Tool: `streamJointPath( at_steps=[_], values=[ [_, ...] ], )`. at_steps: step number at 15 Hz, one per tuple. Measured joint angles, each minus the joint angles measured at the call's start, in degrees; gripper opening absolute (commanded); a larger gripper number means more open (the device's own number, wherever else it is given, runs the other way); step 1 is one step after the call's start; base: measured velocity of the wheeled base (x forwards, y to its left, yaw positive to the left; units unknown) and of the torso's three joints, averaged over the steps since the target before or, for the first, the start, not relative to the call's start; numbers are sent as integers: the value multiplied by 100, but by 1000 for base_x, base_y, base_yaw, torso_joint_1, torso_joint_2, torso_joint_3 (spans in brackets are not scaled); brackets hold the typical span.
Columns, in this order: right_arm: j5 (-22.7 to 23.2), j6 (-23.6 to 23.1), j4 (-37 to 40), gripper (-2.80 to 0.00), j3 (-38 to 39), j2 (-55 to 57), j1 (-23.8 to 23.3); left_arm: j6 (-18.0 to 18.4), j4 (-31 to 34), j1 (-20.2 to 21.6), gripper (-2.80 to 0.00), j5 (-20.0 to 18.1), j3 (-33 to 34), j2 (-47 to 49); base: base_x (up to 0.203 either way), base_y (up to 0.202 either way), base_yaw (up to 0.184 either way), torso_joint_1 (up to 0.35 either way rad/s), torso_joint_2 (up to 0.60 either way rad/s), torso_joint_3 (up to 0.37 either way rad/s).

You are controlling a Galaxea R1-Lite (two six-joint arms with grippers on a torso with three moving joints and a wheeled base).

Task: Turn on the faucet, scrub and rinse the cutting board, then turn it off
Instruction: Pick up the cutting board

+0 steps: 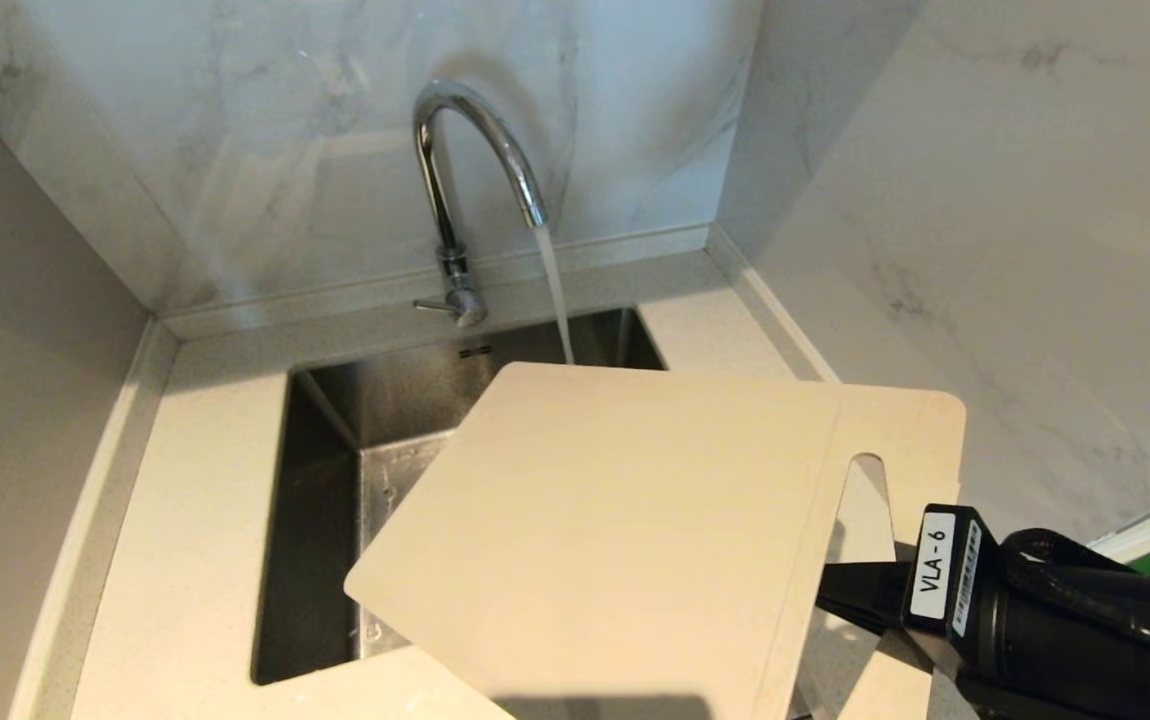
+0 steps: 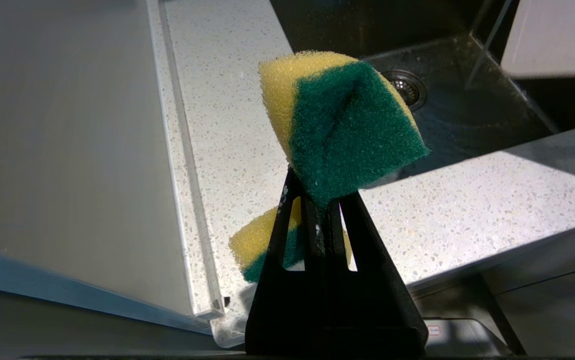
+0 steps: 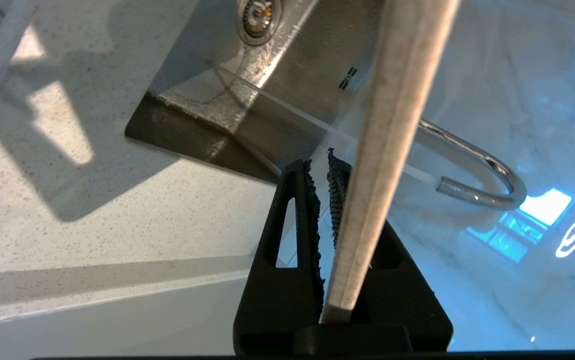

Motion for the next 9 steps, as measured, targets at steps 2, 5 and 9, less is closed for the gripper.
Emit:
streamJointPath(
  at_steps=[2, 5, 9],
  values=[
    [334, -313, 20, -280, 7, 67, -333, 2, 0, -2, -280, 0, 0, 0, 0, 0, 0, 0, 0, 0],
    [1186, -1113, 25, -280, -114, 308, -1231, 1, 1, -7, -280, 2, 0, 0, 0, 0, 0, 0, 0, 0],
    [1559, -1822, 490, -280, -387, 660, -1502, 0, 0, -7, -280, 0, 0, 0, 0, 0, 0, 0, 0, 0]
  ],
)
